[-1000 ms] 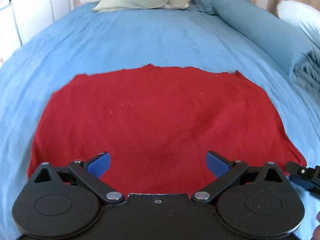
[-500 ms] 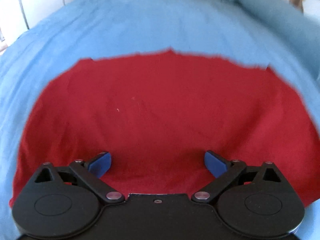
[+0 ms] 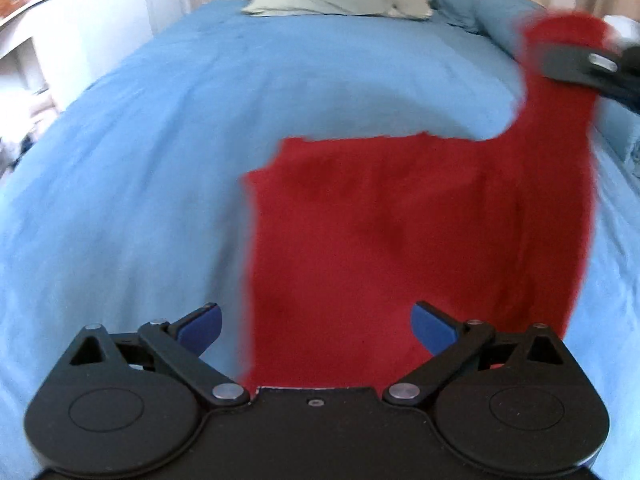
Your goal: Fold small clothes
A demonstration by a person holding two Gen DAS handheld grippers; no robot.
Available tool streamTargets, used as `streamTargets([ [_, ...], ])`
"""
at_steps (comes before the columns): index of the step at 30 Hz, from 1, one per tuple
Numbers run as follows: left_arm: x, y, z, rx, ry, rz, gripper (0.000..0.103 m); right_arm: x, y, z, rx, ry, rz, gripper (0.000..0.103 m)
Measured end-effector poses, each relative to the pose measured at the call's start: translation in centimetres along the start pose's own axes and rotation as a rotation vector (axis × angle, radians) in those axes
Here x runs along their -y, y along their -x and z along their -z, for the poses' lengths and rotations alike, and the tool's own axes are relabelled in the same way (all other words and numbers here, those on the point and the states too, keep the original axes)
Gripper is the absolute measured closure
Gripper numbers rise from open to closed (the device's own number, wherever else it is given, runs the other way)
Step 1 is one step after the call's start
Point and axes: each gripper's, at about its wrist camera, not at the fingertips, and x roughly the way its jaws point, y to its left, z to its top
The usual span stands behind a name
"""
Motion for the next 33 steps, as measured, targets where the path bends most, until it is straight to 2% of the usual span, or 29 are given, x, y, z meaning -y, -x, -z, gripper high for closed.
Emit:
streamTargets([
  [2,-2.6,0.3,1.8,-0.022,0.015,-0.015,0.000,-5.3,-2.6,1.7,-0.074,0.170,-0.117,0.082],
  [3,-3.8,0.2,2.7,-0.042,0.022,-0.023,0.000,-7.1,-3.9,2.9,-0.129,0.230,-0.141,0.082],
  [5,-5.4,0.0,4.4,-0.072,0.038,-0.020,0.001,-10.1,-7.4,6.5,-0.263,0.315,-0.156,0.082],
  [7,-6.8,-0.2,6.0,-0.095,0.068,-0.011,0.001,-11.4,-9.5,9.7,-0.343,0.383,-0.126,0.082],
  [10,-7.8,-0.1,7.4,-0.099,0.090,0.018,0.001,-11.5,-10.1,11.6,-0.357,0.407,-0.122,0.080],
  [12,-7.9,0.2,7.5,-0.088,0.092,0.031,0.001,-11.2,-9.5,11.2,-0.346,0.373,-0.116,0.069],
  [14,-7.9,0.8,7.3,-0.058,0.097,0.057,0.001,-10.5,-7.5,10.0,-0.317,0.357,-0.149,0.034],
  [16,-7.9,1.9,7.0,-0.021,0.102,0.085,0.000,-9.1,-4.1,9.5,-0.193,0.385,-0.139,0.020],
  [19,-7.4,2.9,5.7,0.027,0.103,0.121,0.000,-6.0,-0.2,9.3,-0.117,0.394,-0.068,0.020],
  [22,-6.9,2.6,4.5,0.039,0.117,0.132,0.000,-2.9,1.7,11.3,-0.123,0.403,-0.002,0.022],
  [24,-6.8,2.1,4.0,0.041,0.137,0.124,0.001,-1.7,1.9,13.2,-0.160,0.413,0.044,0.023],
  [27,-7.3,0.4,2.9,0.031,0.195,0.140,0.001,-0.7,1.3,15.1,-0.195,0.405,0.088,0.031],
  [29,-7.6,-0.4,2.2,0.029,0.227,0.147,0.002,-0.7,0.4,15.8,-0.201,0.402,0.118,0.039],
  [33,-7.8,-1.1,1.5,0.026,0.246,0.142,0.003,-0.5,-1.2,16.2,-0.194,0.381,0.170,0.045],
])
